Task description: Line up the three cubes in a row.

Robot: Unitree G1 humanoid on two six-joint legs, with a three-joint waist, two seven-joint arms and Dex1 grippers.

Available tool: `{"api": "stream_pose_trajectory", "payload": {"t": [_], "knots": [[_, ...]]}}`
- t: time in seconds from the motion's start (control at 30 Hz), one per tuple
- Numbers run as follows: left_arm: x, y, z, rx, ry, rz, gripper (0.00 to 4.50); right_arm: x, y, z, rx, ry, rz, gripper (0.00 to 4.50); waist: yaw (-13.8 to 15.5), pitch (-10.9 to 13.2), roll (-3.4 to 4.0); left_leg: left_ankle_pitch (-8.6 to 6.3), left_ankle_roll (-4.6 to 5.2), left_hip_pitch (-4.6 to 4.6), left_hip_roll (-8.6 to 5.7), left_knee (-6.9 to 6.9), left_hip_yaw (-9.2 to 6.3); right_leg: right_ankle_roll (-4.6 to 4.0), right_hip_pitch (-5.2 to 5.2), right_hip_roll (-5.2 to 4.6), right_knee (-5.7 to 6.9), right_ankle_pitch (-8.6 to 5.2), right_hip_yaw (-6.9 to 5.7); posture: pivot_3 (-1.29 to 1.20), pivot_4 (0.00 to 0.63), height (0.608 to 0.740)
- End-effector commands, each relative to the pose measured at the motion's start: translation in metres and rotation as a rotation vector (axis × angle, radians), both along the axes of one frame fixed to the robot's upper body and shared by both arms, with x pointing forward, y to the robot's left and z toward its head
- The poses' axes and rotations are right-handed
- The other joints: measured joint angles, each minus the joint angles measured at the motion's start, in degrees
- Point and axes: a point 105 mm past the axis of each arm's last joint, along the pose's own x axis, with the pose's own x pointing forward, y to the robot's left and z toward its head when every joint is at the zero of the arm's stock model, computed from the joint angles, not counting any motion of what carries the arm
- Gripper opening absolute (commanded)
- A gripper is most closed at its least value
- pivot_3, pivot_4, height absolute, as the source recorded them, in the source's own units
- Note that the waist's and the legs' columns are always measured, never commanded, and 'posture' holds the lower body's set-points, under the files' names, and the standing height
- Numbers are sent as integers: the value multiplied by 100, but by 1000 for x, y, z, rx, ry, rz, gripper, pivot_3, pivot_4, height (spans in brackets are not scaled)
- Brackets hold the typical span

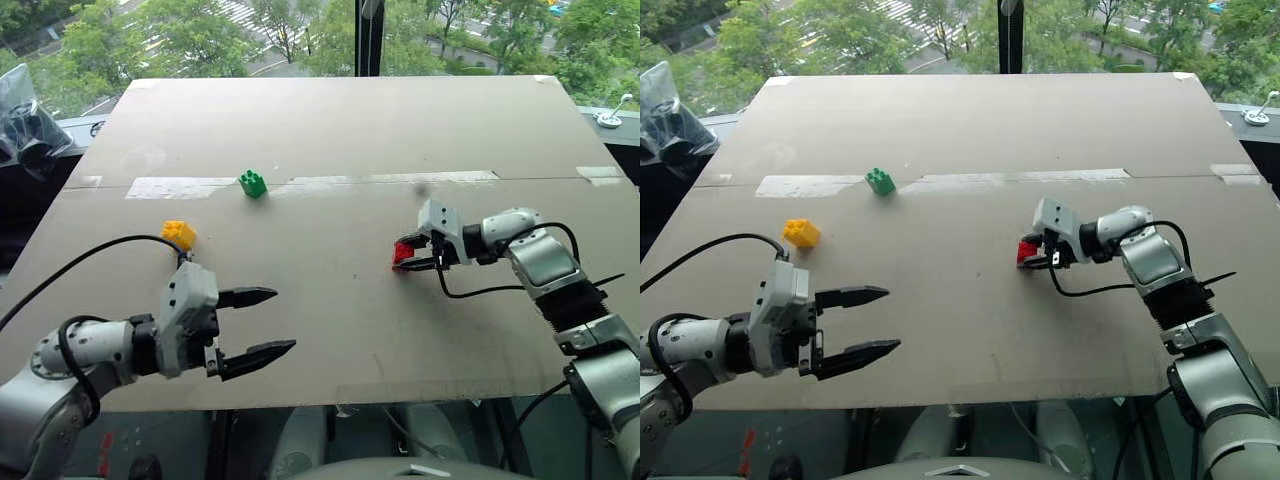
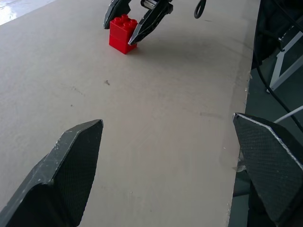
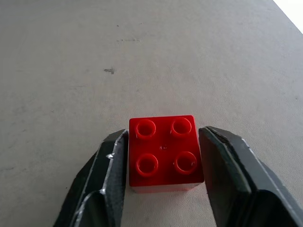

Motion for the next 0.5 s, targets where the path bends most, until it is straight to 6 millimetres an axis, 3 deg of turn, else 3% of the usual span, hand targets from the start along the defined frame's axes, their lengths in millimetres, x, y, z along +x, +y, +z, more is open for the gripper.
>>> {"api": "stream_pose_trajectory", "payload": {"t": [0.03, 0.2, 0.5], "knots": [[-4, -1, 9, 10, -60, -14, 4500, -1, 3, 9, -25, -42, 93, 1312, 3, 0, 0, 0, 0, 0, 0, 0, 0, 0, 0, 0, 0, 0, 0, 0, 150, 740], [-8, -2, 7, 15, -62, -20, 4500, 1, 10, 14, -54, -69, 205, 1312, -10, 0, 0, 0, 0, 2, 0, 0, -1, 0, 0, 0, 2, 0, -1, 0, 150, 740], [-10, -6, 11, 1, -92, -22, 4500, 18, 12, 14, -103, -96, 225, 1312, -5, 0, 1, 7, -12, 1, 0, 0, -1, 0, 0, -2, 0, 0, -2, 0, 150, 740]]}}
